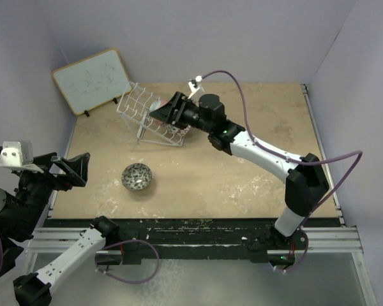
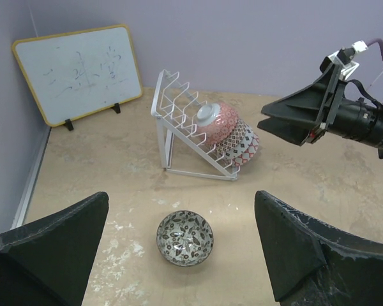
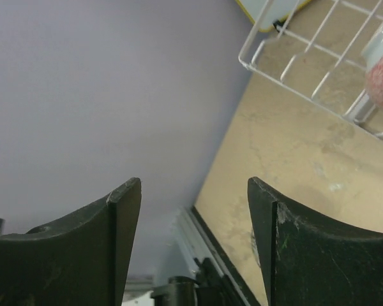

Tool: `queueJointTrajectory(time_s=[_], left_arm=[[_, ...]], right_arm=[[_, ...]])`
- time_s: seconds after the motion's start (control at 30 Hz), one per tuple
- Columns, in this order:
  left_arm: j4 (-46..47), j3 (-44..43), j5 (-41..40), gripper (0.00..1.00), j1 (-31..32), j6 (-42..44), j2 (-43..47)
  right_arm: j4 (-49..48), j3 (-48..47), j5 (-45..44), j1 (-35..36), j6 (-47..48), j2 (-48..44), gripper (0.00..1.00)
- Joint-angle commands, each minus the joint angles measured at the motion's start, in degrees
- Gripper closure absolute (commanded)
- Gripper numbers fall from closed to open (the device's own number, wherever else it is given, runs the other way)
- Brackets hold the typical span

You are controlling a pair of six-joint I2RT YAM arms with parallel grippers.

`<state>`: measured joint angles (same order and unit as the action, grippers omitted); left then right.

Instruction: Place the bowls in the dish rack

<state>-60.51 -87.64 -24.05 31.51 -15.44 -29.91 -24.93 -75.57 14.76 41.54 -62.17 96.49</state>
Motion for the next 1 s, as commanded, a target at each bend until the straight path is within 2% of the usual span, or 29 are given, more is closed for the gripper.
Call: queueJointTrajectory(time_s=[0.0, 0.13, 0.4, 0.8, 0.97], left_arm=[[1.60, -1.22, -0.83, 0.01, -0.17, 0.46, 0.28], [1.54, -1.78, -0.86, 0.01, -0.18, 0.58, 0.41], [0.94, -3.44, -2.10, 0.01, -0.14, 1.02, 0.70], [0.83, -2.57, -3.00, 0.01, -0.14, 1.30, 1.19], [0.92, -1.84, -3.13, 0.01, -0.14, 1.47, 1.25]], right_arm=[[28.03, -9.55, -12.62, 7.25, 17.05, 2.64, 0.27], [37.85, -18.38, -19.88, 14.21, 21.82, 8.21, 0.23], [49.16, -32.80, -25.28, 23.85, 27.62, 21.33, 0.26], [56.38, -45.68, -23.59, 29.52, 33.14, 33.90, 0.33], [56.66, -47.27, -23.82, 30.26, 34.70, 36.46, 0.35]])
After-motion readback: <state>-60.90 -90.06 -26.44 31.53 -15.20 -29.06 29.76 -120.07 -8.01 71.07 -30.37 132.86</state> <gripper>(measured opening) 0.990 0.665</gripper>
